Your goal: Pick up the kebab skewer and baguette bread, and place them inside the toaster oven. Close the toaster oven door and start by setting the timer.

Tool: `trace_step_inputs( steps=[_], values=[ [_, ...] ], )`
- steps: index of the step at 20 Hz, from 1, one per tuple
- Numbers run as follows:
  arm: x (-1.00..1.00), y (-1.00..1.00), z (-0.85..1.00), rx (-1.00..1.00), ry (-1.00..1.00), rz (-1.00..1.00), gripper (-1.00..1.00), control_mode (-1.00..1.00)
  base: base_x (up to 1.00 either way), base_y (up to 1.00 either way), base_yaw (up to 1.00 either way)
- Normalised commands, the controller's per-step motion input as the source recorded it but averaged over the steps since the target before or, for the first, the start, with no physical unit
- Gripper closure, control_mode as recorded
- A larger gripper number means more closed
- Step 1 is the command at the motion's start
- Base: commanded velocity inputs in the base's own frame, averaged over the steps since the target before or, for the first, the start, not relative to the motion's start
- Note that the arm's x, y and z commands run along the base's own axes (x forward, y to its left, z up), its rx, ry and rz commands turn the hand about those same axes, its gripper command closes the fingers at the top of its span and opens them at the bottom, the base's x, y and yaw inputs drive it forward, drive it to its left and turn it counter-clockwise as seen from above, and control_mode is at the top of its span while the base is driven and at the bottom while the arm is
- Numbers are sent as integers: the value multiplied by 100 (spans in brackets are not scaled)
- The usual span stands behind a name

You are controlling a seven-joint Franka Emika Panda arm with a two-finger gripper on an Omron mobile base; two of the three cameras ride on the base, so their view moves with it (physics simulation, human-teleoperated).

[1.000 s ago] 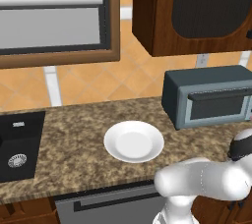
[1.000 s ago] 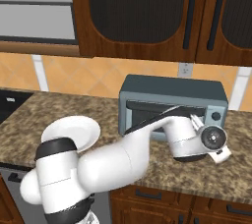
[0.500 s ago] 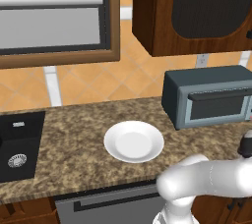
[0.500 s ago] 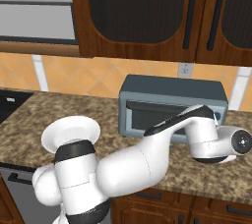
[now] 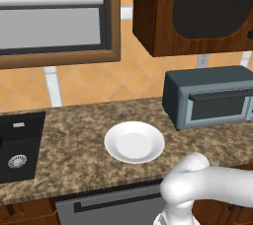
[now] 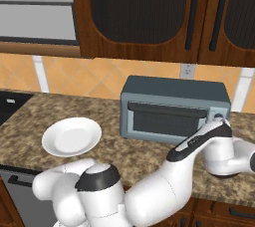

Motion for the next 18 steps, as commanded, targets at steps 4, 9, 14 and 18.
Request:
trace_step_inputs(
  steps=[4,9,14,18],
  values=[
    [30,1,-19,-1,-1,-4,-100,-100,0,0,0],
    [50,-7,-16,-1,0,-4,-100,-100,0,0,0],
    [49,-13,-36,0,-1,0,-100,-100,0,0,0],
    [22,-25,-35,0,0,0,-100,-100,0,0,0]
  ],
)
